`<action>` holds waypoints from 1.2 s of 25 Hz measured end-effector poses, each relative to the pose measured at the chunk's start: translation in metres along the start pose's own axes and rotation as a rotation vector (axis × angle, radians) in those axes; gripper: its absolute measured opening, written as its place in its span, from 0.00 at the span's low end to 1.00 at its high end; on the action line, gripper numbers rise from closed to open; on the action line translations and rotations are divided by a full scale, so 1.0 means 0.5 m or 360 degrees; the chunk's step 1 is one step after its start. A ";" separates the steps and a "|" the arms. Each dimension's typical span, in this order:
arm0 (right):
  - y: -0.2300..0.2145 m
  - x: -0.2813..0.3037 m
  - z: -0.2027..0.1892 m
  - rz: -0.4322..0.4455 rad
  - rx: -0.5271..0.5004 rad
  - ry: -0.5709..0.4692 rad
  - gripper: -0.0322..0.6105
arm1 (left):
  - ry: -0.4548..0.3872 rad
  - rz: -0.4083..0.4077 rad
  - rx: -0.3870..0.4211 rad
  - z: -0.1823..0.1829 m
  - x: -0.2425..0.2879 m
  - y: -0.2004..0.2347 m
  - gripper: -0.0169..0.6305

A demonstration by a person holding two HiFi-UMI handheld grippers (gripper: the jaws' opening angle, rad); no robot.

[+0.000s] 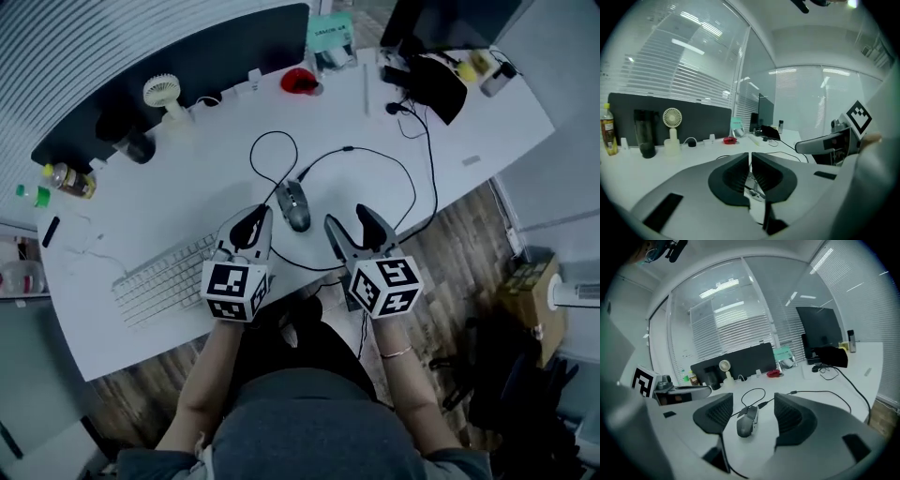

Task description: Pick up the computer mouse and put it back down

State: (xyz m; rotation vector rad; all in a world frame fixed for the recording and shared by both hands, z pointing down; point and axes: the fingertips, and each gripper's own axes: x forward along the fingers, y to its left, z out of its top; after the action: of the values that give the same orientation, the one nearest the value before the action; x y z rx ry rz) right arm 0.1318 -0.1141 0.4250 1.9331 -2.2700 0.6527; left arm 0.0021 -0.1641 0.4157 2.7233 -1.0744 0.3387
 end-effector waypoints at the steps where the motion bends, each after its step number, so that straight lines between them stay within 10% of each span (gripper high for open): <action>1: 0.006 0.013 -0.002 0.0034 -0.0013 0.0017 0.46 | -0.0006 0.0046 -0.0007 0.000 -0.009 0.010 0.08; 16: 0.088 0.156 -0.086 0.0262 -0.0155 0.0320 0.48 | -0.0027 0.0548 -0.0140 -0.039 -0.173 0.126 0.08; 30: 0.088 0.241 -0.157 0.0055 -0.0326 0.0512 0.57 | -0.0010 0.0610 -0.0251 -0.099 -0.233 0.199 0.08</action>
State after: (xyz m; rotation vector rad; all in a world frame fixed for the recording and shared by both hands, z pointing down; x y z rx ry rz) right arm 0.0498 -0.1909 0.5249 1.5725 -2.0841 0.6519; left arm -0.1559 -0.1474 0.4397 2.3745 -1.5545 0.2855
